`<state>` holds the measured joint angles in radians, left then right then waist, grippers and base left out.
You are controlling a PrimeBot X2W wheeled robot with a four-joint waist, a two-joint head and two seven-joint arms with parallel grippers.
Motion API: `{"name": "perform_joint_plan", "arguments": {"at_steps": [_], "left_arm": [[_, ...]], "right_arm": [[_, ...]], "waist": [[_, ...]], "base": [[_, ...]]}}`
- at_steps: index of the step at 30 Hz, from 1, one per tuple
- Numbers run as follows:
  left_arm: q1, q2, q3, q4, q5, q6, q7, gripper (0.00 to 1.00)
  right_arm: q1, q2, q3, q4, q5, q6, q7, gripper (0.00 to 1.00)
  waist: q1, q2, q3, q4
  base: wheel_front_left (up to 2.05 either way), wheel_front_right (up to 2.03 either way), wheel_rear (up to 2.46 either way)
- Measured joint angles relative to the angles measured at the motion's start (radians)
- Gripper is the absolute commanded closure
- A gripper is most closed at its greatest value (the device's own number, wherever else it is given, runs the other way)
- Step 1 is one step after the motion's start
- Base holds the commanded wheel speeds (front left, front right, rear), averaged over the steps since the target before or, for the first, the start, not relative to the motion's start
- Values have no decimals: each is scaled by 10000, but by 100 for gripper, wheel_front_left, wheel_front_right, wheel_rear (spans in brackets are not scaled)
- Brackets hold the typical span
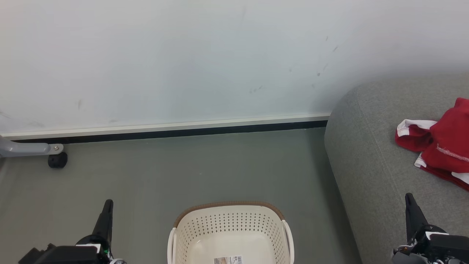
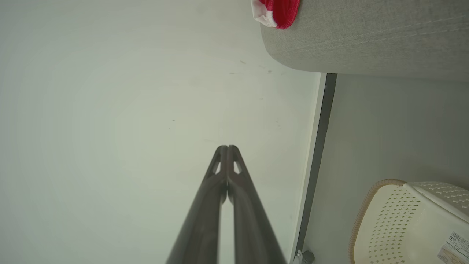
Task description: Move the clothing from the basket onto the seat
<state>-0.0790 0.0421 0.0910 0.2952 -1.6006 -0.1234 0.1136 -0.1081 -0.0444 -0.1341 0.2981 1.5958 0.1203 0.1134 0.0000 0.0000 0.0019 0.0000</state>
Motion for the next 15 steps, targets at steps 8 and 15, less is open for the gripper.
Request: {"name": "perform_joint_plan", "arguments": {"at_steps": [8,15], "left_arm": [[0,0,0,0,0,0,0,100],[0,0,0,0,0,0,0,100]], "right_arm": [[0,0,0,0,0,0,0,100],[1,0,0,-2,0,0,0,100]], "waist": [[0,0,0,0],[0,0,0,0]], "base": [[0,0,0],[0,0,0]]}}
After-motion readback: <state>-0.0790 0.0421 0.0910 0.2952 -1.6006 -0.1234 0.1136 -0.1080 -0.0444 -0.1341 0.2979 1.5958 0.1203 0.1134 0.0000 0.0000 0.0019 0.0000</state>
